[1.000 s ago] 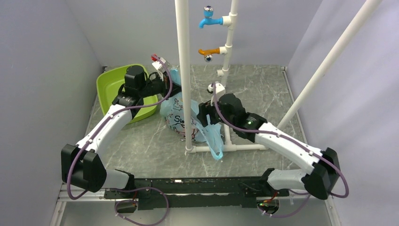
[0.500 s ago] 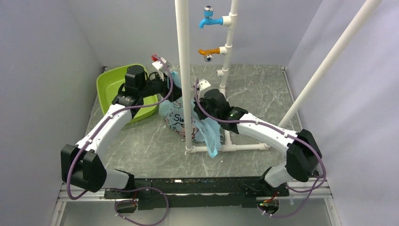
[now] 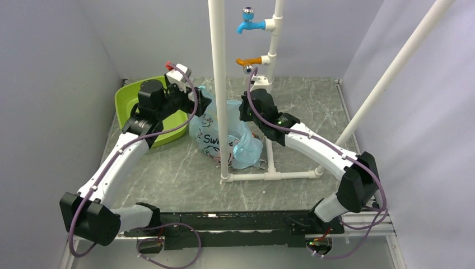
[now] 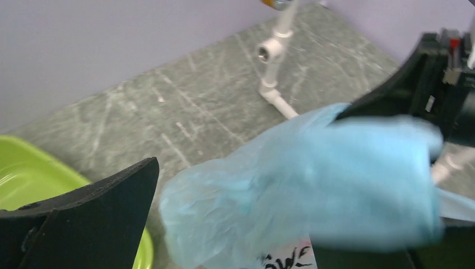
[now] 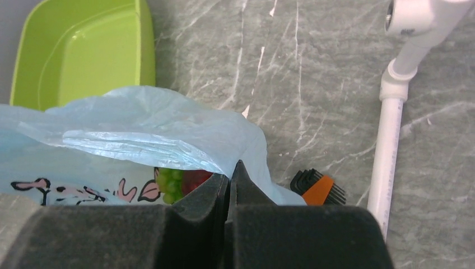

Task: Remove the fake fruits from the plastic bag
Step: Adjust the plastic bag at the center of the board.

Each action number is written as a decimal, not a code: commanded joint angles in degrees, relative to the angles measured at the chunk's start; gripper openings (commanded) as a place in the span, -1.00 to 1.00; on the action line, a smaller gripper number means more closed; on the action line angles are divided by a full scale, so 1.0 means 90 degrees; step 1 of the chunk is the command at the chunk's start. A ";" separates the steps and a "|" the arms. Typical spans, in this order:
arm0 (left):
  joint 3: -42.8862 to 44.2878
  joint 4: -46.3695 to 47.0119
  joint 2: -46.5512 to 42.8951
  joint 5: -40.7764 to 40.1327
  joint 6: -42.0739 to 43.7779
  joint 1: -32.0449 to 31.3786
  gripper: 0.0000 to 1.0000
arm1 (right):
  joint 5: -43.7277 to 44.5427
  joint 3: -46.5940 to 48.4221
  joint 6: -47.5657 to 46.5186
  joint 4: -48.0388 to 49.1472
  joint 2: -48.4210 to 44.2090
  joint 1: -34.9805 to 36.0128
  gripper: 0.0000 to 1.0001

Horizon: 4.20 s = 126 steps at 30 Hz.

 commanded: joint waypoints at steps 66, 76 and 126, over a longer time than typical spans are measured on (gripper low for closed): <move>0.0115 0.2100 0.1279 0.2762 -0.2797 0.2644 -1.00 | -0.2490 0.2526 -0.1732 0.0494 0.0857 -0.0833 -1.00; 0.0287 0.1428 0.1312 0.2491 -0.2243 0.2396 -1.00 | -0.1198 0.2585 -0.2007 -0.0588 0.0766 -0.0611 -0.09; 0.0679 -0.0068 0.1565 0.0939 -0.1285 0.2144 -1.00 | -0.3098 -0.1716 -0.1302 0.0992 0.0929 0.0560 -0.58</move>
